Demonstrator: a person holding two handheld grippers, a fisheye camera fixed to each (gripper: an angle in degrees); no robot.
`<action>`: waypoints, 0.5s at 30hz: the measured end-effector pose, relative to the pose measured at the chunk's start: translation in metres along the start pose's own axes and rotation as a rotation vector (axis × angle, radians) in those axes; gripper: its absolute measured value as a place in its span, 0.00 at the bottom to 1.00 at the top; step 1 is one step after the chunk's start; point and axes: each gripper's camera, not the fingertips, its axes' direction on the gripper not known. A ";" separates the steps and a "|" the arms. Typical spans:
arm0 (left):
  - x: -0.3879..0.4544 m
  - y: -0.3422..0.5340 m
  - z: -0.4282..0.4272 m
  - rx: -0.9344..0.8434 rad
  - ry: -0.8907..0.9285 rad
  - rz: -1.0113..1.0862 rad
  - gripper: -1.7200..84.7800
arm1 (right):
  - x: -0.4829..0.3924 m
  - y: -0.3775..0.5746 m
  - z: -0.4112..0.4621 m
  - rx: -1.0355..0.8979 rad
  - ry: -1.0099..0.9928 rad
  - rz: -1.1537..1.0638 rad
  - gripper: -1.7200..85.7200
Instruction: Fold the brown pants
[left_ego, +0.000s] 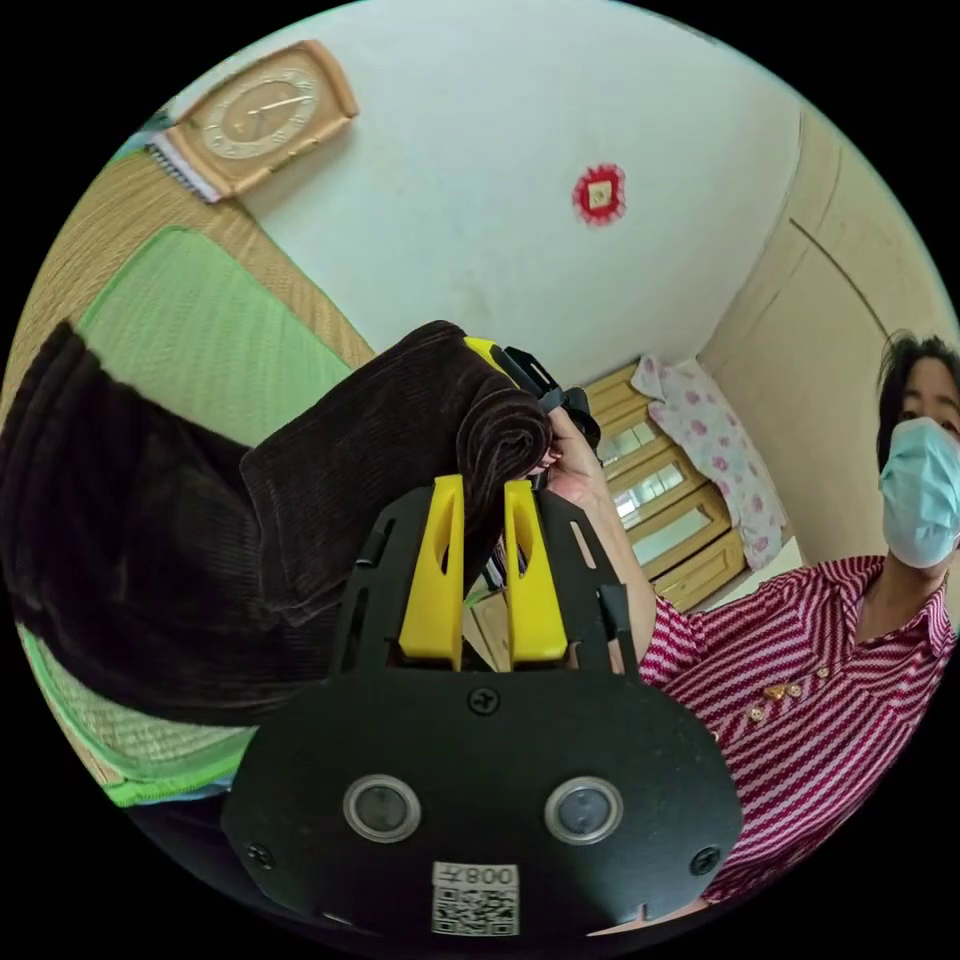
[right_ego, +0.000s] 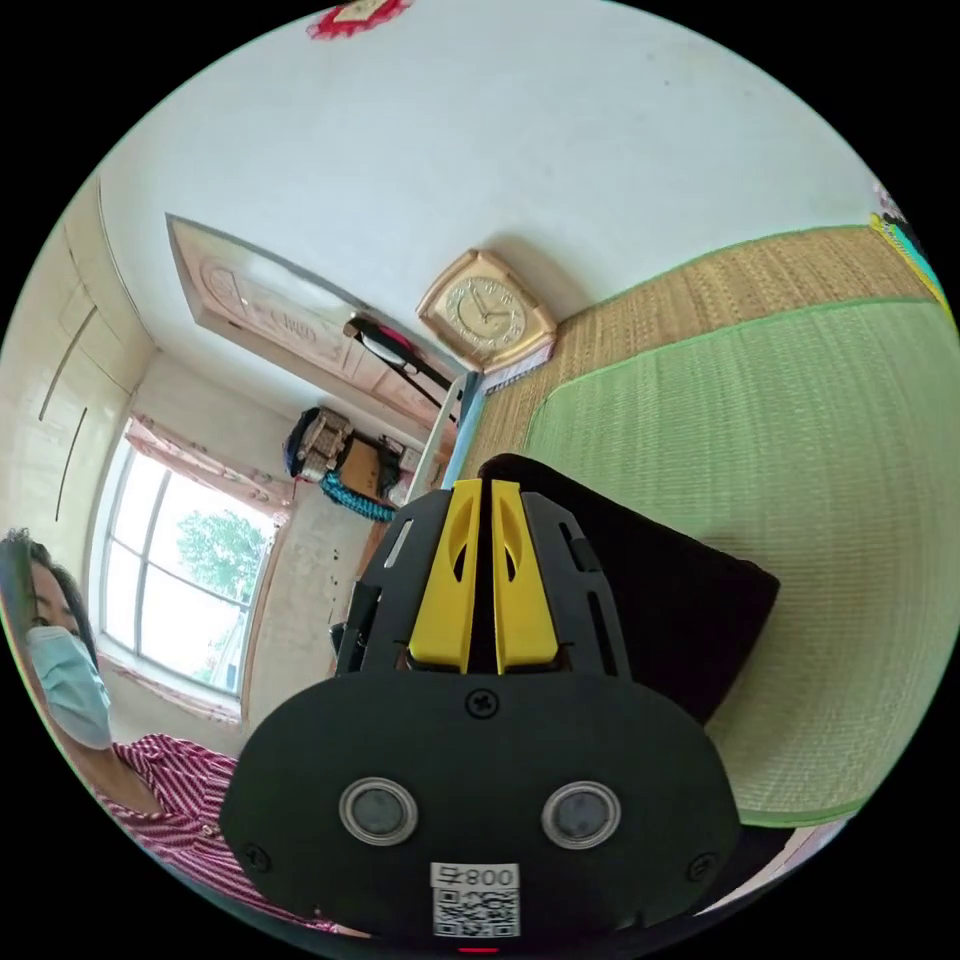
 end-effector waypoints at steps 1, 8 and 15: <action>-0.016 0.001 -0.013 0.041 0.005 -0.032 0.10 | -0.013 -0.006 0.027 -0.031 0.004 -0.009 0.03; -0.099 0.002 -0.073 0.201 -0.044 -0.164 0.10 | -0.067 -0.034 0.158 -0.193 0.031 -0.038 0.03; -0.174 0.010 -0.106 0.334 -0.050 -0.317 0.10 | -0.085 -0.052 0.216 -0.268 -0.003 -0.076 0.03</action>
